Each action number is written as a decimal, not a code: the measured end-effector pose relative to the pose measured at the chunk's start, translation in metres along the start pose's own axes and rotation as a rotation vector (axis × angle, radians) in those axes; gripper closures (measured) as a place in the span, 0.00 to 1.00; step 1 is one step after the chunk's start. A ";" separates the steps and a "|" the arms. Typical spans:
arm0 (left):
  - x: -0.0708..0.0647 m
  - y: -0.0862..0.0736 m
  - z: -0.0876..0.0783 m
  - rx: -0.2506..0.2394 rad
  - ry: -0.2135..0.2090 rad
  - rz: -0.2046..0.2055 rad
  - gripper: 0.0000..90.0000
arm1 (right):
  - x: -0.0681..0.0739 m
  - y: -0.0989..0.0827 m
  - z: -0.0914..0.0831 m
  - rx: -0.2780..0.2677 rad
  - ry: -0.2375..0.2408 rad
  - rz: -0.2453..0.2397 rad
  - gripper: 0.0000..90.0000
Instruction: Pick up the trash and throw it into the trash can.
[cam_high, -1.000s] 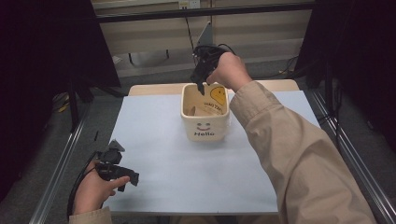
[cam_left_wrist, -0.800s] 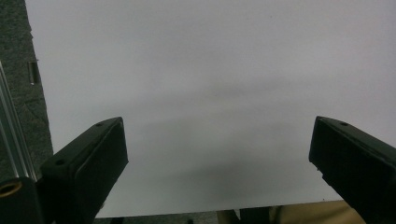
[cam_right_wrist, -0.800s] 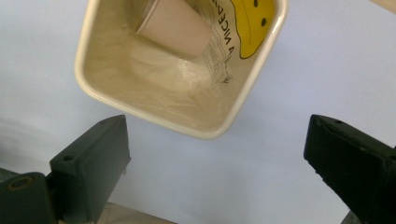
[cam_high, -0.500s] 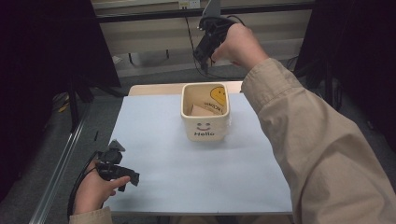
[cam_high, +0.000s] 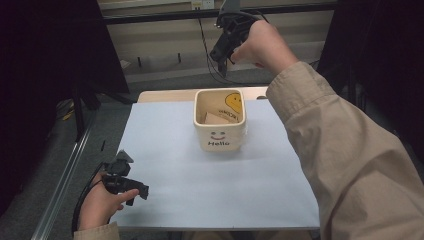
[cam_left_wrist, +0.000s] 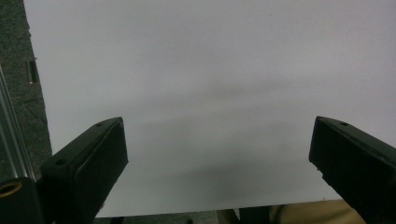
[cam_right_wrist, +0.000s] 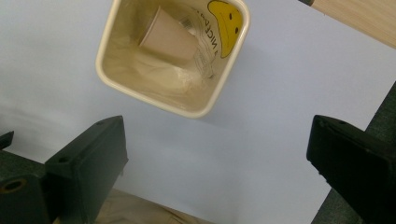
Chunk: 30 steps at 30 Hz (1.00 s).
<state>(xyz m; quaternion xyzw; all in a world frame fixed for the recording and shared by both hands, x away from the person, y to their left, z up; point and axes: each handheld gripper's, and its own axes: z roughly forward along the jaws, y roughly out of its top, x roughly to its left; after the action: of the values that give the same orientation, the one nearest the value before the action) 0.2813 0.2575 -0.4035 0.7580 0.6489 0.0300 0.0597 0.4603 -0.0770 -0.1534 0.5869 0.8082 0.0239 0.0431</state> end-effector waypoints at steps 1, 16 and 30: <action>0.000 0.000 -0.001 0.007 -0.009 -0.009 0.05 | -0.002 -0.002 0.001 0.000 0.003 -0.002 0.05; -0.007 0.005 -0.001 0.008 0.005 0.026 0.05 | -0.073 -0.081 0.023 0.028 -0.034 0.051 0.05; -0.011 0.003 -0.003 0.007 0.006 0.024 0.05 | -0.104 -0.156 0.089 0.066 -0.037 0.041 0.05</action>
<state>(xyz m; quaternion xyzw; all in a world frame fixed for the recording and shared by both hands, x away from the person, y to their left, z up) 0.2824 0.2466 -0.3997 0.7659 0.6399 0.0309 0.0547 0.3533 -0.2253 -0.2511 0.6046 0.7955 -0.0128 0.0381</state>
